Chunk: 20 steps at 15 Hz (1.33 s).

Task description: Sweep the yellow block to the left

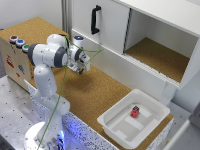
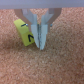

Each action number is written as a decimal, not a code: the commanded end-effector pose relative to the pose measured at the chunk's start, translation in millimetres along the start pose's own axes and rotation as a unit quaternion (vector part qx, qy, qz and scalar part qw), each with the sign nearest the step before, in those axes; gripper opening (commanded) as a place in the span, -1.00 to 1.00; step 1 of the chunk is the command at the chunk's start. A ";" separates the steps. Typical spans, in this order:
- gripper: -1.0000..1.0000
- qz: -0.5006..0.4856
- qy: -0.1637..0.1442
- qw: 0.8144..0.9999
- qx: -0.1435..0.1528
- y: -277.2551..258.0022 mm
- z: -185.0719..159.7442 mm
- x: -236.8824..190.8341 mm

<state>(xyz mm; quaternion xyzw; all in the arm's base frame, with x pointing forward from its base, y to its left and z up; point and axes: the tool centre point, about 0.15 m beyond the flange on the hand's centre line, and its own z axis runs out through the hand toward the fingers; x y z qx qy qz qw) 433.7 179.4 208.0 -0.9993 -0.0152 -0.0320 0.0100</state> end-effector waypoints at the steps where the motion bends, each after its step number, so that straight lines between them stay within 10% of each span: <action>1: -1.00 0.025 0.025 0.999 -0.017 18.6 -33.2 -1.7; 2: 1.00 0.027 0.024 0.999 -0.018 23.6 -45.9 -4.6; 20: 1.00 -0.012 0.101 0.995 0.005 246.2 -154.0 13.6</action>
